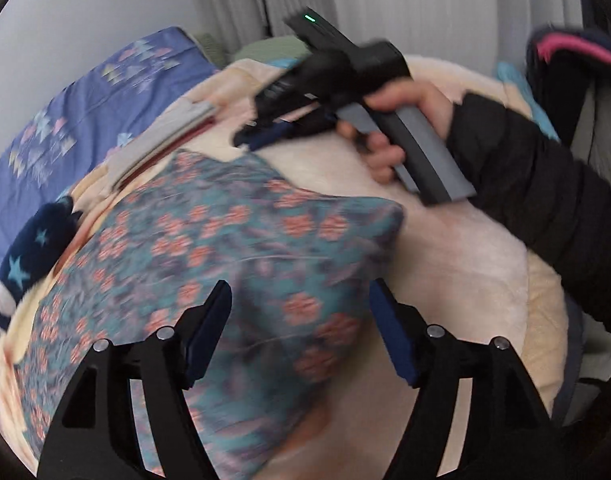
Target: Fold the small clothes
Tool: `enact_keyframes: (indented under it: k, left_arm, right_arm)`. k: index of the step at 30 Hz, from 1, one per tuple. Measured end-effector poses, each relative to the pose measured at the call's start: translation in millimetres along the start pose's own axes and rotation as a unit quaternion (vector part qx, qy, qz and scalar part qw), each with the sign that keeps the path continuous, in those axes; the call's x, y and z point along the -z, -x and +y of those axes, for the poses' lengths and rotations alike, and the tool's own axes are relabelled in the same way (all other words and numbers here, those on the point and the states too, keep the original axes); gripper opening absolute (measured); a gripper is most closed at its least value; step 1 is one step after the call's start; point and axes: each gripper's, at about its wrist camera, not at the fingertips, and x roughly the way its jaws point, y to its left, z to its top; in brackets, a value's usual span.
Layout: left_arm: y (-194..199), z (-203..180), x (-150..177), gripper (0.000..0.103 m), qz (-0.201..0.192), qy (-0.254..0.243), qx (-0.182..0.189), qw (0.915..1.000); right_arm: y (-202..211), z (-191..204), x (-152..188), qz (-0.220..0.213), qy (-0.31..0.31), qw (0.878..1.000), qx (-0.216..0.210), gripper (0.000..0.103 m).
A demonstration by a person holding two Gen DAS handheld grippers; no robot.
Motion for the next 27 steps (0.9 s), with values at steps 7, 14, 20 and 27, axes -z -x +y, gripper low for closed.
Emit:
enact_keyframes:
  k: [7, 14, 20, 27]
  left_arm:
    - [-25.0, -21.5, -13.6, 0.072, 0.018, -0.020, -0.035, 0.9990]
    - [-31.1, -20.3, -25.2, 0.017, 0.013, 0.007, -0.002, 0.9999]
    - [1.3, -8.5, -31.6, 0.004, -0.044, 0.063, 0.048, 0.9959]
    - [-23.0, -12.8, -19.1, 0.004, -0.007, 0.080, 0.066, 0.9946]
  right_arm:
    - [-0.9, 17.5, 8.5, 0.038, 0.055, 0.998, 0.004, 0.035]
    - [-17.3, 25.4, 11.5, 0.045, 0.078, 0.996, 0.025, 0.005]
    - [8.8, 32.2, 3.5, -0.038, 0.059, 0.997, -0.029, 0.003]
    - [-16.0, 11.2, 3.1, 0.006, 0.016, 1.000, 0.009, 0.003]
